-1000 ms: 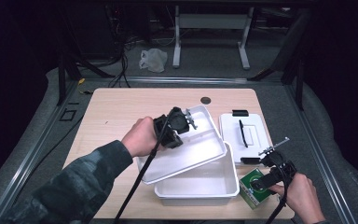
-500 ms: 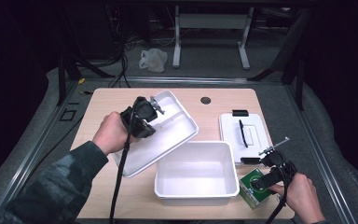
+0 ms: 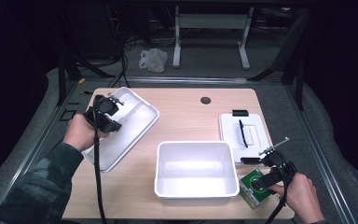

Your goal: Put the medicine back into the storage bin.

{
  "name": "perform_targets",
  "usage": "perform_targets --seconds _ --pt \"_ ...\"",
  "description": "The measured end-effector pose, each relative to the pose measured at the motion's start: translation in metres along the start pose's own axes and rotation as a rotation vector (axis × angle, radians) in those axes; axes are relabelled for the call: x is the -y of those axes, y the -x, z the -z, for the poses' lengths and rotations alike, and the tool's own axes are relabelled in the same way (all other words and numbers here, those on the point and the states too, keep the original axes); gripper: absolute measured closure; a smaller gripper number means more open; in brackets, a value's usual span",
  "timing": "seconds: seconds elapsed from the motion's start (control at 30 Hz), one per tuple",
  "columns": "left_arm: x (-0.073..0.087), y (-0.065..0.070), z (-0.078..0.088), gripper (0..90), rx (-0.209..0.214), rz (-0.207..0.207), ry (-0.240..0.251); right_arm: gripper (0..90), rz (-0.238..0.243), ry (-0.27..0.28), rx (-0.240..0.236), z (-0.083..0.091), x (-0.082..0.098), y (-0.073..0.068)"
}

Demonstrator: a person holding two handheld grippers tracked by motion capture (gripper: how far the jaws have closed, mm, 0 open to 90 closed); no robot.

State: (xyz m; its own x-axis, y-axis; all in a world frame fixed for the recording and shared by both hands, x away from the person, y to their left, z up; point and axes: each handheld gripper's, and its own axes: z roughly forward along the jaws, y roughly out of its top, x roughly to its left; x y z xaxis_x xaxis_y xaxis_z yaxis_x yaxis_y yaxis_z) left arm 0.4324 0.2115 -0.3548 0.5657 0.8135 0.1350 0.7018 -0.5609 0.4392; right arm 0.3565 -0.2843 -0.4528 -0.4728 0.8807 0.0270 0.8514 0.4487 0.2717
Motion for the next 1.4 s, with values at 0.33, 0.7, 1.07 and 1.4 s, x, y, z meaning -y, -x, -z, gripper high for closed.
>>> perform_targets --seconds 0.33,0.7,1.07,1.4 --pt "0.03 -0.043 -0.036 89.1 -0.024 0.184 -0.057 5.1 0.0 -0.008 0.002 -0.001 0.0 0.001" --pt "0.054 -0.061 -0.081 89.1 -0.041 0.32 -0.118 5.6 0.001 -0.009 0.002 -0.001 0.0 0.001" --pt "0.083 -0.067 -0.123 89.1 -0.046 0.458 -0.173 5.7 0.001 -0.01 0.002 -0.002 0.0 0.001" --pt "0.102 -0.067 -0.151 89.1 -0.094 0.549 -0.233 5.7 -0.001 -0.009 0.004 -0.002 0.0 0.001"
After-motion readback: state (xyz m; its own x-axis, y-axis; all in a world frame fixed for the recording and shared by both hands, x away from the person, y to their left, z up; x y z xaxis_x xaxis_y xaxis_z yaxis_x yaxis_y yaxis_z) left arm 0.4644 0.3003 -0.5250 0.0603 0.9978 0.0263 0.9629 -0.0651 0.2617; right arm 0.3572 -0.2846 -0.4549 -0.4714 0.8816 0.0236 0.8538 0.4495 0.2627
